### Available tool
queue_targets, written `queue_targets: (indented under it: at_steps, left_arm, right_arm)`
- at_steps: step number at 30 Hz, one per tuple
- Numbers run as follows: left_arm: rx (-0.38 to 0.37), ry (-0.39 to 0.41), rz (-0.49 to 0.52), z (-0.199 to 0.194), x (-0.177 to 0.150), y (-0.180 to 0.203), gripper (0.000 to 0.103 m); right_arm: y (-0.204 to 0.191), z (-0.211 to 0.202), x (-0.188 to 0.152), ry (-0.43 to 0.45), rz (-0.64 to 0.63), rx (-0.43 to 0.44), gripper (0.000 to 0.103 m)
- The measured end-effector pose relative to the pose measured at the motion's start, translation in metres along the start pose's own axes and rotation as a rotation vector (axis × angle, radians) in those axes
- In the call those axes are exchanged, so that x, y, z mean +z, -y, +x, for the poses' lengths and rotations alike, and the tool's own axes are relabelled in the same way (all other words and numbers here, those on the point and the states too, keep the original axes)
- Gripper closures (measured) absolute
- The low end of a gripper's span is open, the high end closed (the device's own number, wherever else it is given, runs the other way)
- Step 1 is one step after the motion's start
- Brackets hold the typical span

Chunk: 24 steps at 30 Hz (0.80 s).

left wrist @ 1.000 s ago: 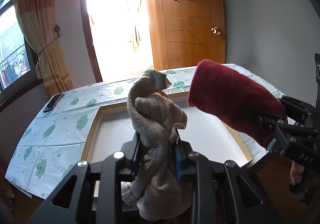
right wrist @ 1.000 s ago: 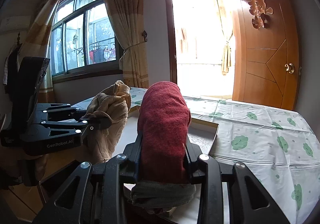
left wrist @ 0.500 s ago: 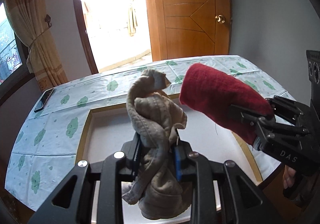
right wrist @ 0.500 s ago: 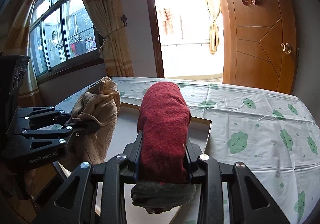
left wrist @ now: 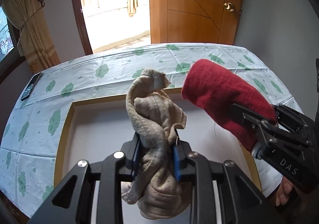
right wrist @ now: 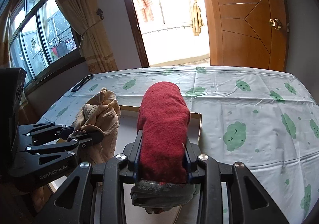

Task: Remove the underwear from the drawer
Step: 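Lower both rolls into the tray and open both tools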

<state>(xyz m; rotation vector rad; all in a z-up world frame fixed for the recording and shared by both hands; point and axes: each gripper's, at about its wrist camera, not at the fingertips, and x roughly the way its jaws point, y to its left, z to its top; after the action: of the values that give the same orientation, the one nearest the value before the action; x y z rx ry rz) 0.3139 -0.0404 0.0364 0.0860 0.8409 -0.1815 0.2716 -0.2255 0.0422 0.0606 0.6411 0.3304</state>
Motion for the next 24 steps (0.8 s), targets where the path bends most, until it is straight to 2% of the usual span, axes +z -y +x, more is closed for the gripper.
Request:
queue_targets:
  at_steps: [8,13,14,15,17,21,24]
  left_arm:
    - [0.033,-0.035,0.035,0.019,0.012,0.007,0.078]
    - [0.051,-0.03,0.042,0.027,0.014,0.007,0.077]
    - [0.058,-0.024,0.046,0.027,0.014,0.007,0.073]
    - [0.063,-0.016,0.049,0.027,0.014,0.007,0.069]
    - [0.066,0.005,0.053,0.024,0.012,0.009,0.066]
    - [0.053,0.048,0.042,0.013,0.01,0.007,0.048]
    - [0.021,0.091,0.01,-0.001,0.006,0.002,0.044]
  right_arm:
    - [0.005,0.013,0.005,-0.012,0.052,-0.004,0.065]
    - [0.007,0.018,0.007,-0.011,0.074,0.003,0.065]
    - [0.007,0.019,0.006,-0.013,0.072,0.0,0.064]
    - [0.006,0.022,0.006,-0.021,0.067,0.005,0.052]
    - [0.005,0.023,0.004,-0.019,0.069,0.032,0.04]
    - [0.007,0.009,0.0,0.03,0.057,0.043,0.039]
    - [0.011,-0.006,-0.006,0.067,0.057,0.053,0.031]
